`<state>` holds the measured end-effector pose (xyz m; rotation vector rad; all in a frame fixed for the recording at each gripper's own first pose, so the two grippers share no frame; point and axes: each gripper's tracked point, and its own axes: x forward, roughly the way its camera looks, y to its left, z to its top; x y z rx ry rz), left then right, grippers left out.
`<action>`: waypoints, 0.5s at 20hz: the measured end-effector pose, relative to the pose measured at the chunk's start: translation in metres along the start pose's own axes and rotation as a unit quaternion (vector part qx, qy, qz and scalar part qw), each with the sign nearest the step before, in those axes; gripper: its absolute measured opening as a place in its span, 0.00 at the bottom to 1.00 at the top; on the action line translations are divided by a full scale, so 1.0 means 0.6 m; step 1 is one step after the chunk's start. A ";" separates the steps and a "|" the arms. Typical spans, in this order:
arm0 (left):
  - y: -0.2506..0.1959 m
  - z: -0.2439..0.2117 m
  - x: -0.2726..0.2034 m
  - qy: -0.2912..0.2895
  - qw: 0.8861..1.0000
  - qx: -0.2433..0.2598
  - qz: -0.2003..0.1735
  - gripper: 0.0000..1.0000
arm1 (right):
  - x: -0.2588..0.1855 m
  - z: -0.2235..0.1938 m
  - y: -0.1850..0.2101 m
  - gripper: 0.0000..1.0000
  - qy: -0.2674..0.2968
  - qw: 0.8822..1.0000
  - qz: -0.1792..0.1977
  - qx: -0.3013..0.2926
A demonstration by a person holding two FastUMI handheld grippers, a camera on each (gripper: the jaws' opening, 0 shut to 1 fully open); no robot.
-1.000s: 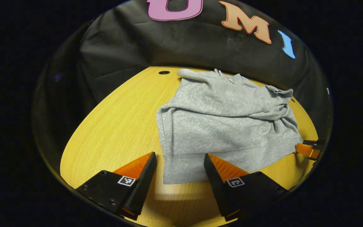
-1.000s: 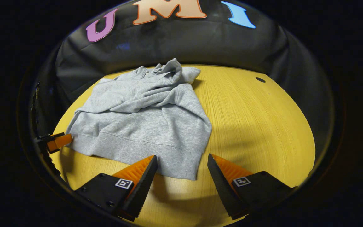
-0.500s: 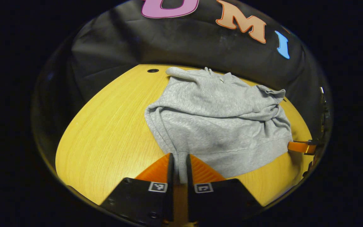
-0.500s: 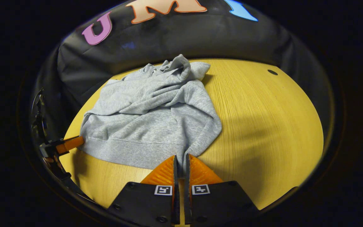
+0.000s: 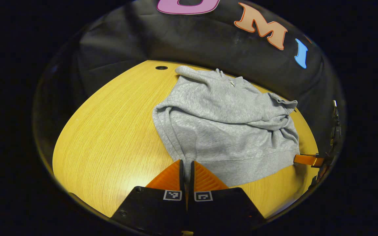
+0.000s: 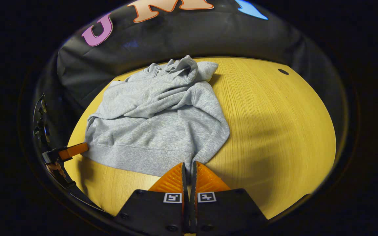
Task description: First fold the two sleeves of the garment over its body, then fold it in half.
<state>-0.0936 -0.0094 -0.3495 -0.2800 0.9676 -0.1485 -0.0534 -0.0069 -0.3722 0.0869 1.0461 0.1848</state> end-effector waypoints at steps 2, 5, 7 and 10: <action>0.002 -0.003 -0.008 0.006 1.000 -0.006 -0.005 0.00 | -0.010 -0.002 0.003 0.03 0.000 1.000 0.002 -0.004; 0.003 0.000 -0.005 0.017 1.000 -0.008 -0.007 0.00 | -0.012 0.002 0.001 0.03 0.009 1.000 0.010 -0.003; 0.003 0.000 -0.005 0.024 1.000 -0.005 -0.008 0.00 | -0.013 0.004 0.002 0.03 0.015 1.000 0.015 -0.007; 0.002 0.001 -0.006 0.035 0.999 -0.006 -0.009 0.00 | -0.019 0.012 0.002 0.03 0.022 0.999 0.024 -0.015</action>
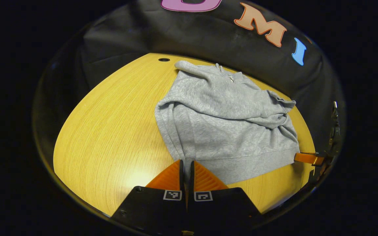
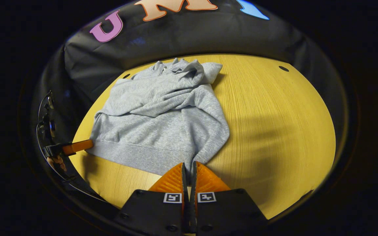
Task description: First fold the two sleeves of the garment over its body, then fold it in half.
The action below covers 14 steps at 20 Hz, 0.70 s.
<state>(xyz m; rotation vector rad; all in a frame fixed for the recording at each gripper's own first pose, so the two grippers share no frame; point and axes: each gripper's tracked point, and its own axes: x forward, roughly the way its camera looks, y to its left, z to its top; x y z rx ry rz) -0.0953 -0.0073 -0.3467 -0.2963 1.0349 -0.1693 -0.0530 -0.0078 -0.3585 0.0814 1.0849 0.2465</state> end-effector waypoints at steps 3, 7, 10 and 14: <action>-0.002 0.003 -0.002 0.006 1.000 -0.004 0.000 0.00 | -0.011 0.013 0.001 0.03 -0.006 1.000 0.008 -0.014; -0.010 0.030 -0.021 -0.005 1.000 -0.009 -0.002 0.00 | -0.033 0.041 0.011 0.03 -0.024 0.999 0.025 0.004; -0.020 0.080 -0.036 -0.030 0.999 -0.012 -0.008 0.00 | -0.057 0.093 0.023 0.03 -0.050 0.997 0.043 0.031; -0.032 0.142 -0.046 -0.064 0.998 -0.016 -0.017 0.00 | -0.077 0.166 0.038 0.03 -0.088 0.993 0.060 0.046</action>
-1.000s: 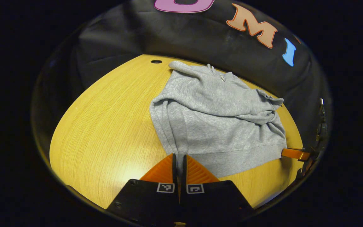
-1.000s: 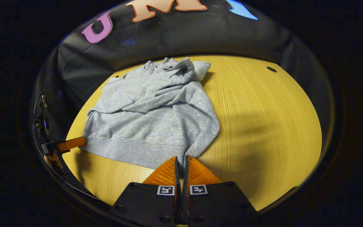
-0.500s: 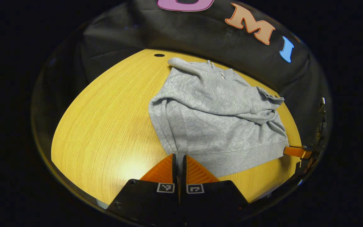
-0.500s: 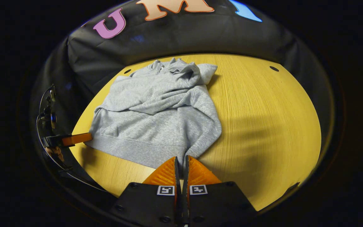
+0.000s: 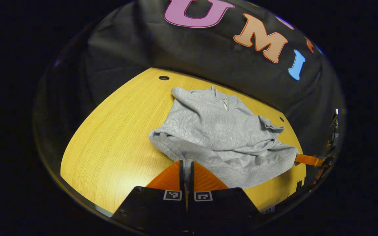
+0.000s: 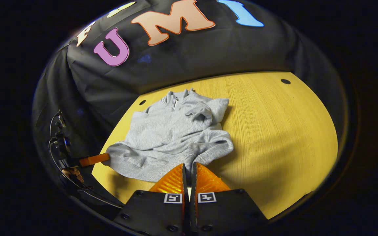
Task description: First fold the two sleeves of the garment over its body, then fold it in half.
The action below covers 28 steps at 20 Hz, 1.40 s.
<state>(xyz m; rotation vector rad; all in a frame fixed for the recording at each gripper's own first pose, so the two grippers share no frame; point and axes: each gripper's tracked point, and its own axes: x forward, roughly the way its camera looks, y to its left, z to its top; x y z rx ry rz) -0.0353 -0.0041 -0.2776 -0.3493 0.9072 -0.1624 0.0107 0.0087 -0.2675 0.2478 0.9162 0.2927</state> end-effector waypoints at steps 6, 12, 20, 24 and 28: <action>-0.012 0.081 0.023 -0.023 1.000 0.001 -0.011 0.00 | 0.026 0.088 0.018 0.03 -0.035 0.999 0.014 0.022; -0.007 0.149 0.083 -0.022 1.000 0.009 -0.011 0.00 | 0.080 0.163 0.021 0.03 -0.059 0.998 0.008 0.024; 0.009 0.163 0.195 0.031 0.999 0.025 0.008 0.00 | 0.190 0.168 -0.023 0.04 -0.039 0.997 -0.066 0.033; 0.010 0.157 0.232 0.058 0.998 0.033 0.007 0.00 | 0.213 0.154 -0.036 0.08 -0.018 0.995 -0.092 0.024; 0.021 0.167 0.254 0.051 0.999 0.009 0.015 0.19 | 0.239 0.157 -0.044 0.23 -0.017 0.993 -0.113 0.007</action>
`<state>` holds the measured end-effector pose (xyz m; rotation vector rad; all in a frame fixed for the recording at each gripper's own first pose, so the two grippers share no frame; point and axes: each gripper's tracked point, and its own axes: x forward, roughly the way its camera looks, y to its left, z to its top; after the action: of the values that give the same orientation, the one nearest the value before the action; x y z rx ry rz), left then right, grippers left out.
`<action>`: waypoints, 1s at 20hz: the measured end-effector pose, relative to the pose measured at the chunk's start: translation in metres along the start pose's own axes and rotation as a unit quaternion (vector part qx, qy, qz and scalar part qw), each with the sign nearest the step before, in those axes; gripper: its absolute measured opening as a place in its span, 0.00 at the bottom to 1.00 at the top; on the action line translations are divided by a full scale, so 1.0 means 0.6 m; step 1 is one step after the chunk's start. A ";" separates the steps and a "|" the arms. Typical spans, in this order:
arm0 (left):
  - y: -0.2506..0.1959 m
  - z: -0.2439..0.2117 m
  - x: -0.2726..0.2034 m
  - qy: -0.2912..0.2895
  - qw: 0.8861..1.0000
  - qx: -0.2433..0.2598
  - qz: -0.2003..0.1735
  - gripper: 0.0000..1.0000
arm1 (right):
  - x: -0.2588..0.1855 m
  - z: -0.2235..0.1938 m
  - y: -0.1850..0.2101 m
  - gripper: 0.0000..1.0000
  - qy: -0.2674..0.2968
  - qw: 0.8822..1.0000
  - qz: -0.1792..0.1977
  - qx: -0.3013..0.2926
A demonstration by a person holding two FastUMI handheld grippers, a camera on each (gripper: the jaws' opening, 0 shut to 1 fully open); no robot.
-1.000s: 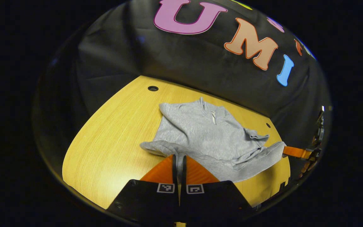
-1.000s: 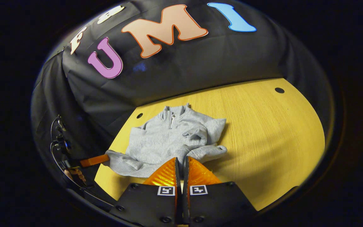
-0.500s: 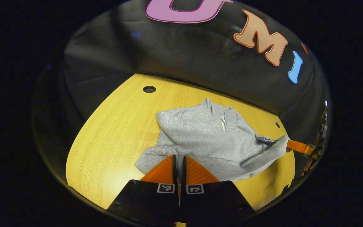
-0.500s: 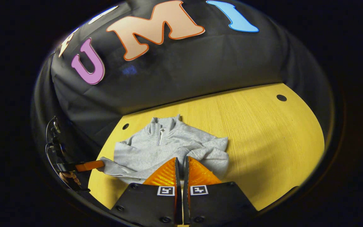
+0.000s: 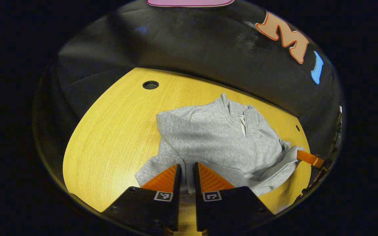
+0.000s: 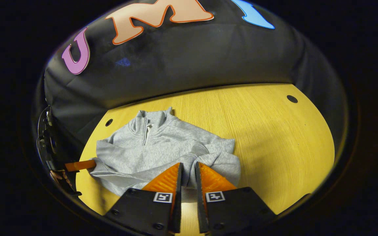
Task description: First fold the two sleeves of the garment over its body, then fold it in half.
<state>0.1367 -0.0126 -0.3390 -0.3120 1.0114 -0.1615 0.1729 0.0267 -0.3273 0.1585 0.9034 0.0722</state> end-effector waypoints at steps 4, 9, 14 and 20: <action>0.022 0.038 -0.006 -0.047 0.998 0.025 0.036 0.68 | -0.015 0.052 -0.010 1.00 -0.057 0.997 -0.033 -0.046; 0.032 0.142 -0.067 -0.167 0.979 0.073 0.093 0.95 | -0.091 0.138 -0.008 1.00 -0.166 0.982 -0.058 -0.074; 0.006 0.192 -0.160 -0.240 0.958 0.110 0.114 0.95 | -0.211 0.191 -0.003 0.98 -0.256 0.960 -0.064 -0.095; -0.031 0.202 -0.282 -0.314 0.935 0.115 0.115 0.95 | -0.343 0.205 0.022 1.00 -0.320 0.940 -0.052 -0.108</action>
<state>0.1514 0.0384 -0.1367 -0.0183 0.3796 0.0364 0.1426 0.0002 -0.0908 -0.0723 0.2471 0.0171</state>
